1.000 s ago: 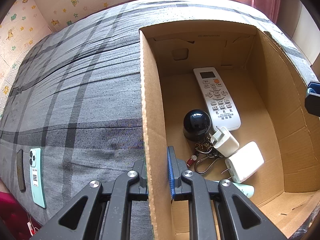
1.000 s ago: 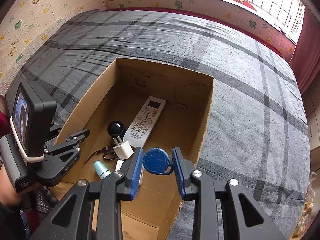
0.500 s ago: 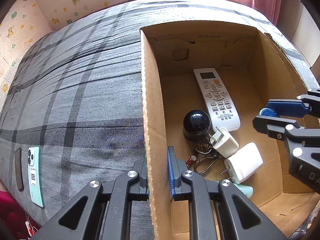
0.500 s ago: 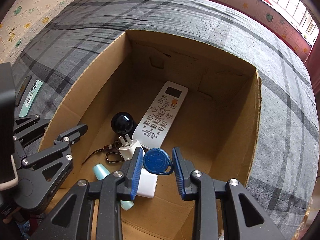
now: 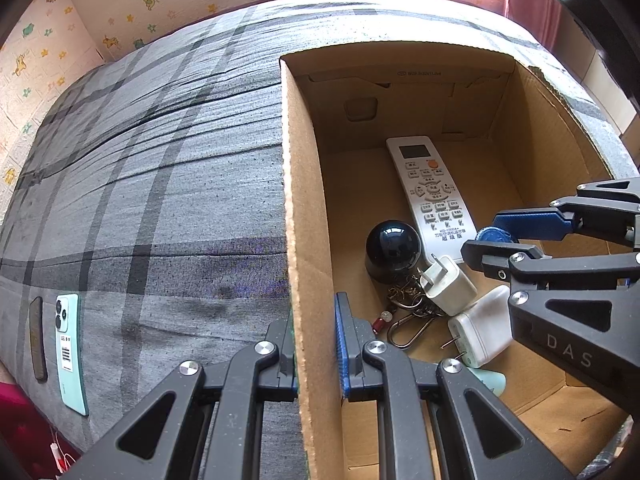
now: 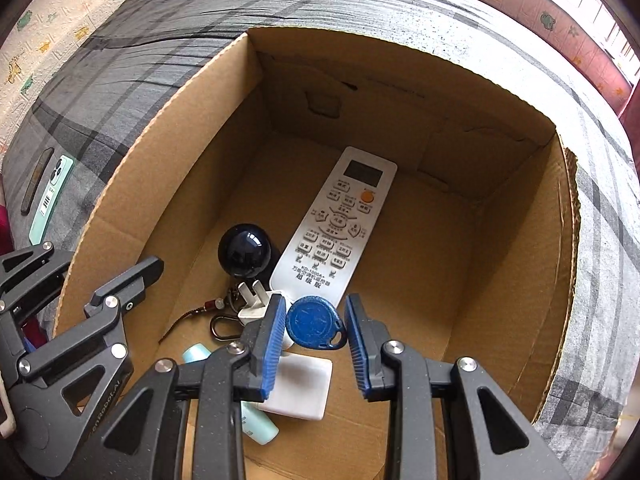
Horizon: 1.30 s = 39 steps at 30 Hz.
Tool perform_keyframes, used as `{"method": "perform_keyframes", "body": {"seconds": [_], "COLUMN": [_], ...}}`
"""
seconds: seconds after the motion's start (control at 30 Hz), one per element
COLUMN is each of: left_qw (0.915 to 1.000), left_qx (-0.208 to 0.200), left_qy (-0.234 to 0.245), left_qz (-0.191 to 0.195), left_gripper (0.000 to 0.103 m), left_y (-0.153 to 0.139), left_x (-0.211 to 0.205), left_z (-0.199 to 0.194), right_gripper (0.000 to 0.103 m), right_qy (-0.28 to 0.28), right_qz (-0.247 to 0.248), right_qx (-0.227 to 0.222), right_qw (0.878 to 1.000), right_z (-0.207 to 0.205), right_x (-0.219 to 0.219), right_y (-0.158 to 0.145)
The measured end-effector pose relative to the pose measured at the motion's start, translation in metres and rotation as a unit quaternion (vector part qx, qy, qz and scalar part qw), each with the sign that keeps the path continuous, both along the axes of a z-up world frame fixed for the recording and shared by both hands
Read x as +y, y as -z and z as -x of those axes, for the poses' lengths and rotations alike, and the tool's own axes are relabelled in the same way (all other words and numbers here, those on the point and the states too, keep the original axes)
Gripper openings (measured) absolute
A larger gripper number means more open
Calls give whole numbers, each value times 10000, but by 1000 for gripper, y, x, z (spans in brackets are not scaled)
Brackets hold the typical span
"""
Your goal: Organize rigid objects
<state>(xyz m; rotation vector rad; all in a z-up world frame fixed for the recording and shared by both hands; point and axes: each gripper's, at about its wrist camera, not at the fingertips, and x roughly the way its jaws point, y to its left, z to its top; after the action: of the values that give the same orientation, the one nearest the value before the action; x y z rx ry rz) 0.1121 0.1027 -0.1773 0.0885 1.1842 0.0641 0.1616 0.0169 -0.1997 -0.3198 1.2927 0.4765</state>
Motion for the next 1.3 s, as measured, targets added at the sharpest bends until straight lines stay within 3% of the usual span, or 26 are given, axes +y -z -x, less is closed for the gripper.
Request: {"method": "perform_keyframes", "body": {"seconds": [0.33,0.5,0.6,0.67,0.87,1.03,1.3], "left_qw": [10000,10000,10000,10000,9999,9999,10000], "left_qx": [-5,-7,-5,-6,-5,-7,2], "left_qy": [-5,-39,-39,-38,-62,-77,-53], "left_qz": [11,74,80,76,113,83,6], "left_gripper": [16,16,16,16,16,16,18], "left_y": [0,-1,-1,-1,-2,-2,-3], "left_x": [0,2,2,2,3,3,1], "left_z": [0,0,0,0,1,1,0], "right_gripper": [33,46,60,75,96,103,103], "right_qy": [44,109,133,136,319,483,892], "right_qz": [-87,-249,-244,-256,-229,-252,-236], "right_qx": [28,-76,-249,-392,-709,-770,-793], "right_qw": [9999,9996,9993,9988,9967,9955,9926], "right_z": [-4,-1,1,4,11,19,36], "right_x": [-4,-8,-11,-14,-25,-40,-72], "right_y": [-4,-17,-29,-39,-65,-79,-94]}}
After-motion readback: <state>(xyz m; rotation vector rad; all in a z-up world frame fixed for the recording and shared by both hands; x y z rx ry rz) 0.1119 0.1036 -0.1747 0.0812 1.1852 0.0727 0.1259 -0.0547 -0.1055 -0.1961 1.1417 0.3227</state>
